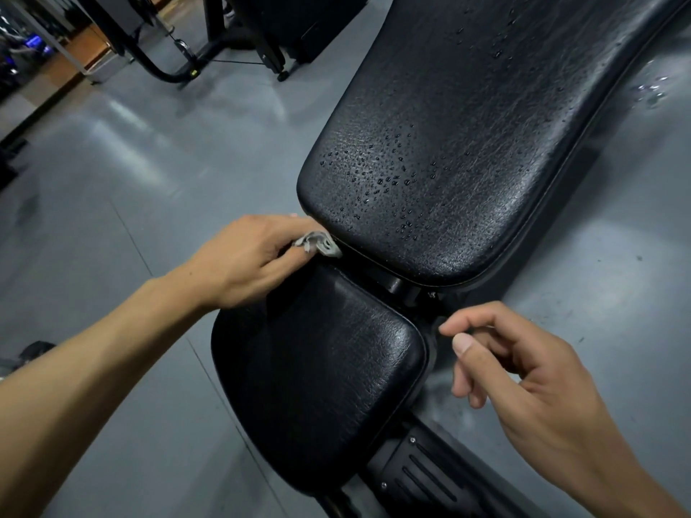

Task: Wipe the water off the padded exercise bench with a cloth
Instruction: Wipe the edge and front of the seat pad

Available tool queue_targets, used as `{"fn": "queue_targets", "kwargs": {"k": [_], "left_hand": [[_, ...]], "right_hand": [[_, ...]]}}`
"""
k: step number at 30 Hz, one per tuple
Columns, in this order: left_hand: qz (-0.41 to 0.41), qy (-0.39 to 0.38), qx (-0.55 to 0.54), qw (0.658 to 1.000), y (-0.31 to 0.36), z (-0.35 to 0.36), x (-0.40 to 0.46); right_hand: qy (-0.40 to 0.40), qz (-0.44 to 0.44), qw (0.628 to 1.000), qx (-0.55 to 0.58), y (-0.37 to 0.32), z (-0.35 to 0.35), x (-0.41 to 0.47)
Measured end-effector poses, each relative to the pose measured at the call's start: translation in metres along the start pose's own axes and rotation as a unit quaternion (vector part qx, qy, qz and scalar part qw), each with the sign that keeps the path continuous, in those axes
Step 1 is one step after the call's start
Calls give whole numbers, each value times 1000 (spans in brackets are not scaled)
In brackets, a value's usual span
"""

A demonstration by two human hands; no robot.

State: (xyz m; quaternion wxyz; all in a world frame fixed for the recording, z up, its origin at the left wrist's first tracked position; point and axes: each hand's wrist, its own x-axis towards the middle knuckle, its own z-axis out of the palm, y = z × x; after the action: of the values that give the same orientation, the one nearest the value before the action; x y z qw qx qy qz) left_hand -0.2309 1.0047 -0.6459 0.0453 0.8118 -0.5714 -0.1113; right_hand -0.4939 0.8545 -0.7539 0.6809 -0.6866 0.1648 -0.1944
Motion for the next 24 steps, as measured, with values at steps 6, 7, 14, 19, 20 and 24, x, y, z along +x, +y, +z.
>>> {"fn": "queue_targets", "kwargs": {"k": [6,7,14,19,20,24], "left_hand": [[2,32,-23,999,30,18,-8],[22,21,-26,999,34,18,-10],[-67,74,39,994,15,16,-3],[20,21,1,1000,51,19,-9],[-8,35,20,999,43,17,-4],[-62,87,24,994,39,23,-5]], "right_hand": [[0,3,1000,9,0,-1,-2],[-1,3,1000,11,0,0,-2],[-10,1,1000,13,1,-4,-7],[-4,5,1000,21,2,-4,-7],[-4,6,1000,22,1,-4,-7],[-7,13,1000,17,4,-7,-12]]}}
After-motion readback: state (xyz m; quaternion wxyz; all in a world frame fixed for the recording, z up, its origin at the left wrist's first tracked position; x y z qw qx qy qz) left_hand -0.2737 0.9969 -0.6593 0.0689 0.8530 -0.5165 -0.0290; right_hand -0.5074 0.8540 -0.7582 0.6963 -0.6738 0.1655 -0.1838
